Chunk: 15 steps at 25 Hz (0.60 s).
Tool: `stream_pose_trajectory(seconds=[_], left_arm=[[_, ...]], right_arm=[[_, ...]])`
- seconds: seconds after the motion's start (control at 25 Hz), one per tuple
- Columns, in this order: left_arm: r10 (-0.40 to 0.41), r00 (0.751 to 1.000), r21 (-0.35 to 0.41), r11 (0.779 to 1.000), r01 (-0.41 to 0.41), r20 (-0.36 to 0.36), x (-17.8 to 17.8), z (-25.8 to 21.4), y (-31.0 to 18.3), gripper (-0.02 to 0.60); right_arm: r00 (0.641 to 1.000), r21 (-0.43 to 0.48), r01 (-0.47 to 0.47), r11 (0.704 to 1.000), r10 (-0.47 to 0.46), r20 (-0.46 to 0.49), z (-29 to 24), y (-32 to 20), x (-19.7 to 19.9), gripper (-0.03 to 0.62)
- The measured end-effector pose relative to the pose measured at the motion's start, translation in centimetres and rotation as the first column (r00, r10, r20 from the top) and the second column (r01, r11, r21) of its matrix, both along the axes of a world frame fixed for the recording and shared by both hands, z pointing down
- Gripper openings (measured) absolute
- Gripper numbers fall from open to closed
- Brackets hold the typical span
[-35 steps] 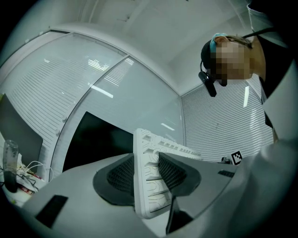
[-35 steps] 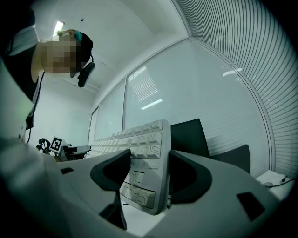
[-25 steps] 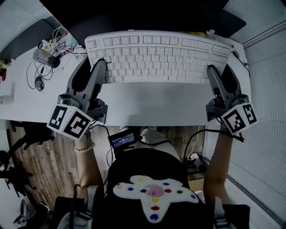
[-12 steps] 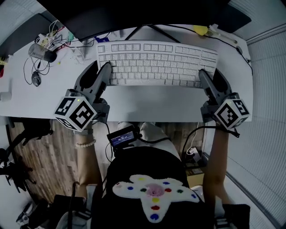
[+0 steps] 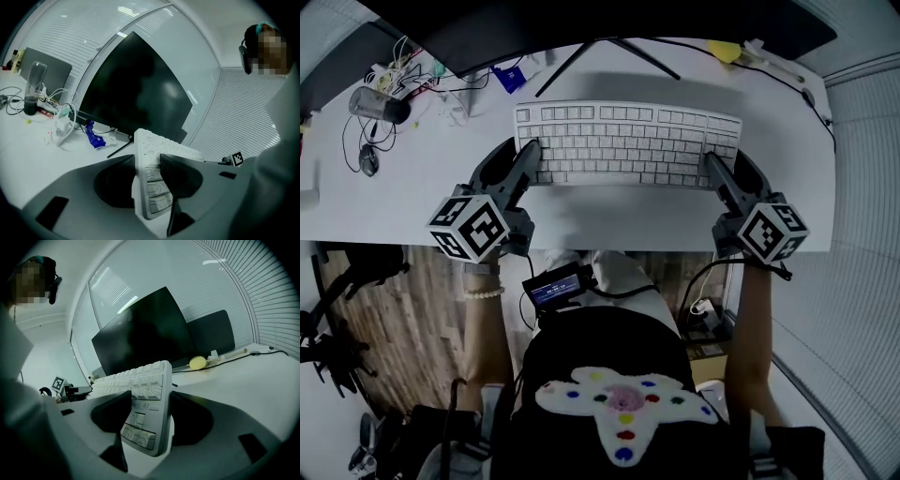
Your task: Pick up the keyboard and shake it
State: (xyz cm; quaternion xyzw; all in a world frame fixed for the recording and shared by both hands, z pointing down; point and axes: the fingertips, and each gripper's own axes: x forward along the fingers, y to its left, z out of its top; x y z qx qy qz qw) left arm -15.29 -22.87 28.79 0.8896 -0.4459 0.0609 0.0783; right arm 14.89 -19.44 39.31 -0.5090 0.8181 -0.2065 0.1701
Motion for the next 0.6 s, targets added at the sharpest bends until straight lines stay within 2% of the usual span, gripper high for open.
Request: stream_pose_trajectory(seconds=[0.08,0.24,0.6], left_arm=[[-0.004,1.0,0.006,1.0,0.004,0.01,0.1,-0.01,0.29,0.166],[-0.013,1.0,-0.053,0.999,0.013,0.001,-0.3,0.23,-0.55,0.166],[-0.04,0.999,-0.096,0.995,0.041,0.008,-0.18,0.31,-0.26,0.166]], right_arm=[[1.0,0.012,0.003,1.0,-0.003,0.008,0.25,0.08,0.05,0.261],[1.0,-0.043,0.015,0.999,-0.016,-0.004,-0.05,-0.48,-0.17,0.261],[0.999,-0.085,0.038,0.996,-0.038,0.006,0.09,-0.54,-0.06,0.261]])
